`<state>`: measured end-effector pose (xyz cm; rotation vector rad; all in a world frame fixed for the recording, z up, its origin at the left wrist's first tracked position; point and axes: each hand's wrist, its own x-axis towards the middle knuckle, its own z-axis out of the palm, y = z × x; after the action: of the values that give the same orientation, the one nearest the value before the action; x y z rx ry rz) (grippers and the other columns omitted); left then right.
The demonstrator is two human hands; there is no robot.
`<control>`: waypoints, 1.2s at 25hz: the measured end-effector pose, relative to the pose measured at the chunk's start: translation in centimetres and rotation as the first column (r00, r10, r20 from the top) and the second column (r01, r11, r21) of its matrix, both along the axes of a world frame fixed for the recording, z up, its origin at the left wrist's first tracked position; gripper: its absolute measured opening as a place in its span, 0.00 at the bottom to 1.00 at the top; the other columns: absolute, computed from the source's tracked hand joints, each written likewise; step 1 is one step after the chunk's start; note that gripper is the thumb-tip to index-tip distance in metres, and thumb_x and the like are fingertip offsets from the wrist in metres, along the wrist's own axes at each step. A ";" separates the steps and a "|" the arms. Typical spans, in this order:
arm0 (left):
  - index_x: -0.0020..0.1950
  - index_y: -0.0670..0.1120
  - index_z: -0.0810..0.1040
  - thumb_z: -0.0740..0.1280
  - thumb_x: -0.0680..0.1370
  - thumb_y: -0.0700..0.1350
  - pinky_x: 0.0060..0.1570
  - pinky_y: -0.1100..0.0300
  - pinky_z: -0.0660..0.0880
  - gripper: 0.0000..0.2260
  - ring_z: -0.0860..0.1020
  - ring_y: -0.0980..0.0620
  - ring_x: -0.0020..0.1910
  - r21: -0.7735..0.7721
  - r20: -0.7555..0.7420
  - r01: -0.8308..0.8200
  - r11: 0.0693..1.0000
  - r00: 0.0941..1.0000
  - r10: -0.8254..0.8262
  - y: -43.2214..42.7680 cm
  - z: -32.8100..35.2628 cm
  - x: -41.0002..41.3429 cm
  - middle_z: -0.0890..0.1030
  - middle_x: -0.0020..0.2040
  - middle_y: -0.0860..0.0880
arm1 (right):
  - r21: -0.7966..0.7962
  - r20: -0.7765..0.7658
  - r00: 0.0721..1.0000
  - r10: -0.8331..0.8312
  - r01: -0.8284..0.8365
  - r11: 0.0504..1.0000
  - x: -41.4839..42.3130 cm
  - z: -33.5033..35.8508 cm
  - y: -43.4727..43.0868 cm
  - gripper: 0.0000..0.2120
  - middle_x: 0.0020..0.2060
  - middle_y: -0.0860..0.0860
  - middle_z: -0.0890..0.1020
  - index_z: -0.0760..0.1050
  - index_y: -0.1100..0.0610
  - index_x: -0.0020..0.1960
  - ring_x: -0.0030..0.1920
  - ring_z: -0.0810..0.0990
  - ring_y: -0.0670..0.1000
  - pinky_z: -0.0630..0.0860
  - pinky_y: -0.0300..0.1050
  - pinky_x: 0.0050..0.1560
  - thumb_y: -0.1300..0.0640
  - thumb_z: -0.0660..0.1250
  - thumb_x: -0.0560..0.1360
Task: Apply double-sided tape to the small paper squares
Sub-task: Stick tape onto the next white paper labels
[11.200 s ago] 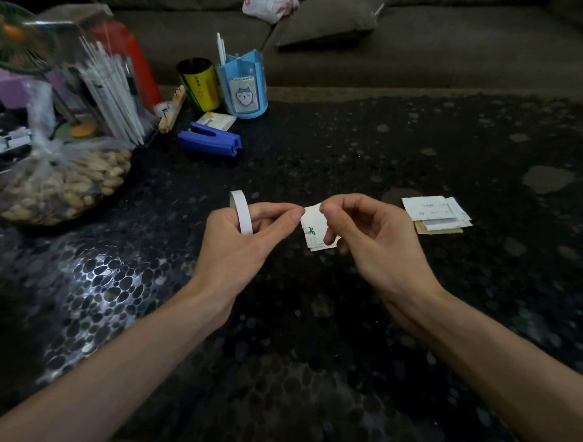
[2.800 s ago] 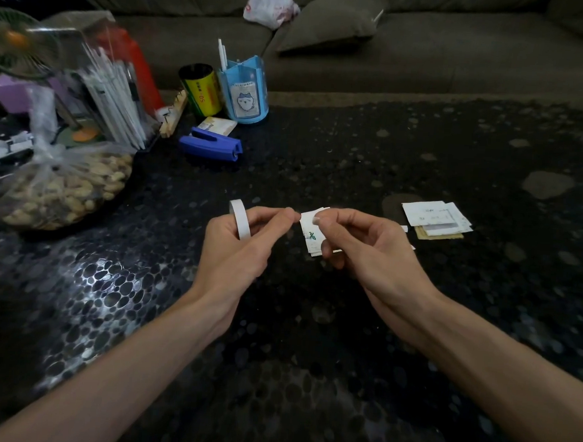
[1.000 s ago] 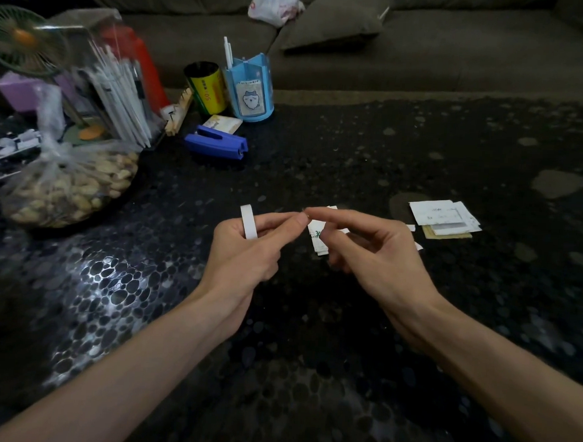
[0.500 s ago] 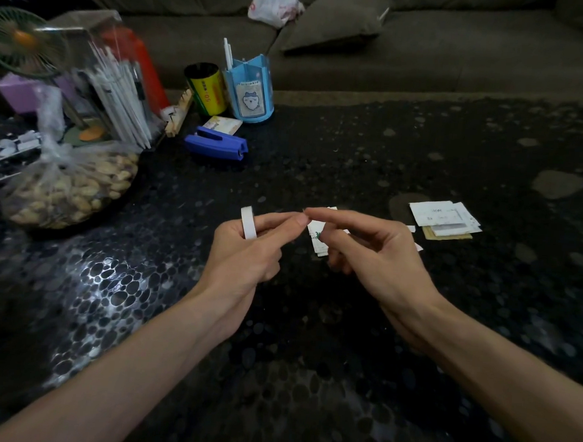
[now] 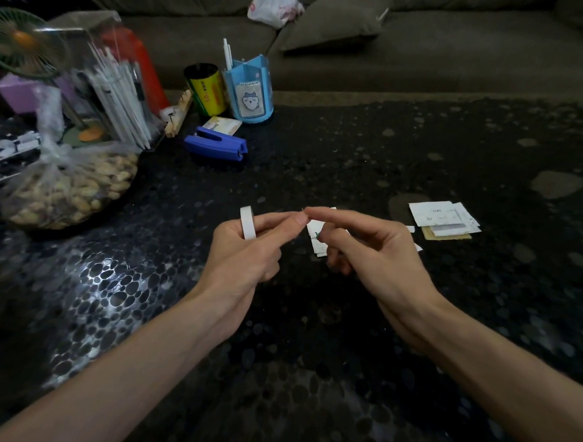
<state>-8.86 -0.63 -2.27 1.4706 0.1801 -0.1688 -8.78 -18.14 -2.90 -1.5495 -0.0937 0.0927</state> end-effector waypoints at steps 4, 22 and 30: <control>0.54 0.48 0.88 0.74 0.76 0.49 0.30 0.61 0.60 0.09 0.61 0.55 0.27 0.002 0.012 0.011 1.000 1.000 -0.011 0.1 0.0 0.0 0.69 0.26 0.53 | -0.005 0.001 1.000 0.002 -0.002 1.000 0.0 0.0 0.0 0.16 0.39 0.50 0.80 0.88 0.46 0.56 0.35 0.75 0.46 0.71 0.36 0.37 0.64 0.69 0.80; 0.54 0.48 0.88 0.75 0.76 0.49 0.29 0.60 0.59 0.09 0.60 0.55 0.26 -0.003 0.014 -0.001 1.000 1.000 0.001 0.0 -0.1 0.0 0.68 0.26 0.53 | 0.002 -0.010 1.000 -0.007 0.007 1.000 0.1 0.0 0.0 0.15 0.38 0.53 0.81 0.88 0.45 0.56 0.37 0.75 0.48 0.71 0.41 0.39 0.63 0.69 0.80; 0.53 0.47 0.88 0.75 0.76 0.47 0.29 0.59 0.57 0.08 0.60 0.55 0.26 0.001 0.024 -0.019 1.000 1.000 0.019 -0.1 -0.1 0.0 0.68 0.25 0.53 | -0.005 -0.015 1.000 0.005 -0.005 1.000 0.0 0.0 -0.1 0.16 0.39 0.53 0.82 0.88 0.44 0.56 0.37 0.75 0.48 0.72 0.39 0.39 0.63 0.69 0.80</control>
<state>-8.83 -0.73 -2.36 1.4714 0.1749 -0.1352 -8.82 -18.25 -2.88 -1.5533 -0.0857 0.1088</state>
